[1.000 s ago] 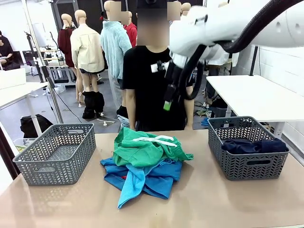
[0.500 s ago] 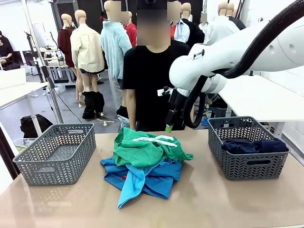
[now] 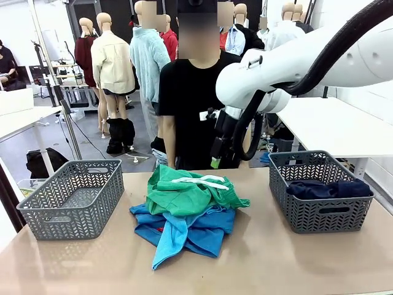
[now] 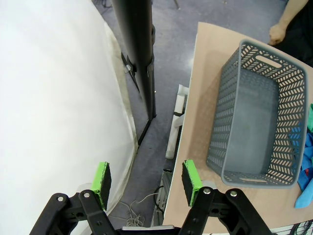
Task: Sort the tops and bottoms.
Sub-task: Lift clothes from the center of the table with your right hand.
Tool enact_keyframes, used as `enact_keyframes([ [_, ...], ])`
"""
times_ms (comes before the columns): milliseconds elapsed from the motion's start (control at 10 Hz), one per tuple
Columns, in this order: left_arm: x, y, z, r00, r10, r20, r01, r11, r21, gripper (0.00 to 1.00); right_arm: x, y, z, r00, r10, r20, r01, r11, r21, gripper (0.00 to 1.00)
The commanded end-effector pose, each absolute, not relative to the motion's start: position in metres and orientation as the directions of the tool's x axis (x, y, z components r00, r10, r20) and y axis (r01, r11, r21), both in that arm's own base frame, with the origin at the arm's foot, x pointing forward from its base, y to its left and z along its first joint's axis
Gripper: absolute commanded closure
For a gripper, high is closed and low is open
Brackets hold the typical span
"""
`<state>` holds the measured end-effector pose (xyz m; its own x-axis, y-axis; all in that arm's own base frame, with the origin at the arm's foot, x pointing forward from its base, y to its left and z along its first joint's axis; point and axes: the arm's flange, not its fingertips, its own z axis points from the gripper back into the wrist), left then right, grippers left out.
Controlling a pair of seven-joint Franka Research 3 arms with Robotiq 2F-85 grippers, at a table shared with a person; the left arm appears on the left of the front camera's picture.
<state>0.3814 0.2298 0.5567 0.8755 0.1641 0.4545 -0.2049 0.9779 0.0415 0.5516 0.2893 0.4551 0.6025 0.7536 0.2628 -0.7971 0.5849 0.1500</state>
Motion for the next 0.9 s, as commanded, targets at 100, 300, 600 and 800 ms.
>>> enact_keyframes([
  [100, 0.382, 0.231, 0.558, 0.875, 0.179, 0.449, -0.217, 0.975, 0.035, 0.24, 0.563, 0.304, 0.428, 0.577, 0.801, 0.16, -0.812, 0.542, 0.218, 0.0],
  [300, 0.382, 0.231, 0.558, 0.875, 0.179, 0.449, -0.217, 0.975, 0.035, 0.24, 0.567, 0.306, 0.407, 0.585, 0.8, 0.13, -0.798, 0.54, 0.268, 0.0],
  [600, 0.382, 0.231, 0.558, 0.875, 0.179, 0.449, -0.217, 0.975, 0.035, 0.24, 0.568, 0.312, 0.4, 0.557, 0.824, 0.106, -0.813, 0.515, 0.273, 0.0],
  [800, 0.382, 0.231, 0.558, 0.875, 0.179, 0.449, -0.217, 0.975, 0.035, 0.24, 0.564, 0.313, 0.404, 0.542, 0.833, 0.109, -0.824, 0.502, 0.262, 0.32],
])
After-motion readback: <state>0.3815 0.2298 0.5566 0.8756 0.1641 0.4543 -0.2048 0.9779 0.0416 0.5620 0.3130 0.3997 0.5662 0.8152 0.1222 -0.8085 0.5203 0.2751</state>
